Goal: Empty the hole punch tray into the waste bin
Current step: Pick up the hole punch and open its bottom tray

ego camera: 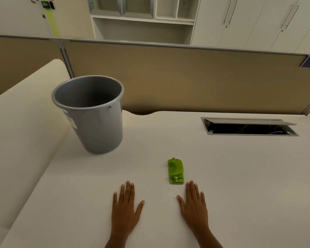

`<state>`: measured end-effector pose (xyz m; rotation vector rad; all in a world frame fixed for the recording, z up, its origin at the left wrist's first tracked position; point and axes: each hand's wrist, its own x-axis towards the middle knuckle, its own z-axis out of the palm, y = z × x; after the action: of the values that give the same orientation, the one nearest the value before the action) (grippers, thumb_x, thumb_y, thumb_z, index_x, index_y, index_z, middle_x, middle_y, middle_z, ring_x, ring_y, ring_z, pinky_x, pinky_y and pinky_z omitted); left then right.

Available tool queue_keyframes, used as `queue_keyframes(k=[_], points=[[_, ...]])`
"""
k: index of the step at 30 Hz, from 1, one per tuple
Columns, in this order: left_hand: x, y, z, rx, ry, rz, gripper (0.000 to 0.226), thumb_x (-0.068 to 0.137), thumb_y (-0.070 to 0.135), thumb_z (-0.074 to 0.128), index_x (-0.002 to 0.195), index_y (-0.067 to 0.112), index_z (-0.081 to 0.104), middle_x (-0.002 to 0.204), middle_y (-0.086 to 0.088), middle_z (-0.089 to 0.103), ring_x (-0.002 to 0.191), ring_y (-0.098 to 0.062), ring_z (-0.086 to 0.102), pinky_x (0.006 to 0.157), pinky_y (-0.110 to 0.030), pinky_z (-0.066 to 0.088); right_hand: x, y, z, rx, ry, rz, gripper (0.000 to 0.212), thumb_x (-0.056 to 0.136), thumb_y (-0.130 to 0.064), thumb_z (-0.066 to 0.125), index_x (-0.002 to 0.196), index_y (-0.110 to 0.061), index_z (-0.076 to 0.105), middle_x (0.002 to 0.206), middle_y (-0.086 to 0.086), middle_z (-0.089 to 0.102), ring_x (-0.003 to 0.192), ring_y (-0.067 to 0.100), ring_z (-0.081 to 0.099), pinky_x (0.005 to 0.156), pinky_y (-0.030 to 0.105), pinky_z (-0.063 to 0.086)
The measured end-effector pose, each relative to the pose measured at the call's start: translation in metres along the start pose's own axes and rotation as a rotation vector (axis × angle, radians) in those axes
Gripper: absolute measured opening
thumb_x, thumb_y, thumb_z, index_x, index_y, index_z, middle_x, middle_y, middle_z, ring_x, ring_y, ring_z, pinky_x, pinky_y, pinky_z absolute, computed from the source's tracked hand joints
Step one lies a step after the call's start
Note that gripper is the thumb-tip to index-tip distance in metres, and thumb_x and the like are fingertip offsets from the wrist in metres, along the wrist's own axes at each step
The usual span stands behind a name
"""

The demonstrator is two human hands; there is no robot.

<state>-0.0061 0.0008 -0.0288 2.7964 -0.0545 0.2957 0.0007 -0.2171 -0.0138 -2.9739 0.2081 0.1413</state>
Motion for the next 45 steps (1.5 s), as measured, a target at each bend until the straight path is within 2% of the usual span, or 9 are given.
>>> queue_keyframes(k=[2,6,11,15,18,21,27,35,45], points=[[0.001,0.001,-0.003,-0.013,-0.049,-0.023,0.064,0.092,0.055,-0.001,0.144,0.023,-0.02,0.14,-0.013,0.047,0.139,-0.002,-0.026,0.113,-0.023,-0.015,0.0,0.001,0.002,-0.007,-0.007,-0.005,0.089,0.094,-0.048,-0.005,0.109,0.001,0.068,0.113,0.015,0.07,0.102,0.028,0.069,0.078,0.043,0.057],[0.004,0.0,-0.008,-0.036,-0.137,-0.023,0.065,0.093,0.054,-0.001,0.147,0.02,-0.008,0.128,-0.016,0.057,0.141,-0.003,-0.021,0.113,-0.023,-0.015,0.01,0.003,0.01,0.084,-0.021,-0.023,0.11,0.066,-0.064,-0.029,0.146,-0.008,0.021,0.156,0.009,0.022,0.144,0.023,0.022,0.118,0.035,0.019],[0.019,0.007,-0.01,0.088,-0.172,-0.004,0.085,0.095,0.049,-0.002,0.11,0.001,0.066,0.117,-0.02,0.065,0.106,-0.034,0.064,0.114,-0.022,-0.011,0.03,-0.01,-0.01,0.686,0.099,0.161,0.045,0.098,-0.026,0.035,0.14,-0.01,0.036,0.141,0.011,0.046,0.132,0.022,0.042,0.104,0.028,0.034],[0.027,0.01,-0.016,0.111,-0.236,-0.048,0.089,0.096,0.045,-0.006,0.103,-0.001,0.07,0.11,-0.021,0.069,0.099,-0.035,0.067,0.09,-0.041,0.051,0.058,-0.023,-0.028,0.899,0.076,0.298,0.034,0.096,-0.013,0.041,0.127,-0.006,0.053,0.12,0.016,0.064,0.103,0.026,0.058,0.075,0.018,0.035],[0.033,0.012,-0.019,0.087,-0.298,-0.075,0.096,0.083,0.054,-0.02,0.137,0.003,0.039,0.148,-0.019,0.032,0.138,-0.034,0.031,0.113,-0.039,0.027,0.071,-0.028,-0.034,0.999,-0.011,0.368,0.034,0.093,-0.016,0.049,0.126,-0.006,0.053,0.114,0.019,0.066,0.103,0.029,0.06,0.077,0.023,0.038],[0.034,0.007,-0.012,0.007,-0.289,-0.129,0.053,0.098,0.038,0.011,0.146,0.018,0.017,0.158,-0.003,0.009,0.146,-0.019,-0.003,0.118,-0.028,-0.002,0.078,-0.028,-0.037,1.129,-0.069,0.455,0.036,0.089,-0.009,0.054,0.125,-0.006,0.054,0.118,0.022,0.063,0.108,0.034,0.059,0.079,0.03,0.043],[0.039,0.023,-0.021,-0.441,-0.14,-0.214,0.031,0.097,0.017,0.04,0.124,0.012,0.053,0.138,-0.002,0.051,0.144,-0.017,0.018,0.118,-0.03,0.017,0.071,-0.023,-0.049,1.452,-0.105,0.501,0.032,0.087,0.001,0.053,0.119,0.001,0.057,0.105,0.02,0.062,0.083,0.029,0.059,0.068,0.033,0.046],[0.05,0.051,-0.04,-0.943,-0.343,-0.29,0.037,0.096,0.011,0.042,0.133,0.016,0.043,0.133,-0.001,0.047,0.125,-0.018,0.046,0.096,-0.019,0.035,0.037,-0.023,-0.064,1.869,-0.501,0.444,0.024,0.091,-0.001,0.04,0.096,-0.002,0.064,0.067,0.009,0.074,0.056,0.017,0.069,0.056,0.03,0.059],[0.053,0.053,-0.05,-1.361,-0.431,-0.395,0.021,0.094,0.015,0.047,0.11,0.006,0.056,0.102,-0.014,0.066,0.088,-0.019,0.067,0.074,-0.024,0.056,0.015,-0.031,-0.075,2.07,-0.836,0.626,0.015,0.088,-0.007,0.047,0.085,0.003,0.058,0.082,0.023,0.067,0.071,0.035,0.065,0.056,0.041,0.059]])
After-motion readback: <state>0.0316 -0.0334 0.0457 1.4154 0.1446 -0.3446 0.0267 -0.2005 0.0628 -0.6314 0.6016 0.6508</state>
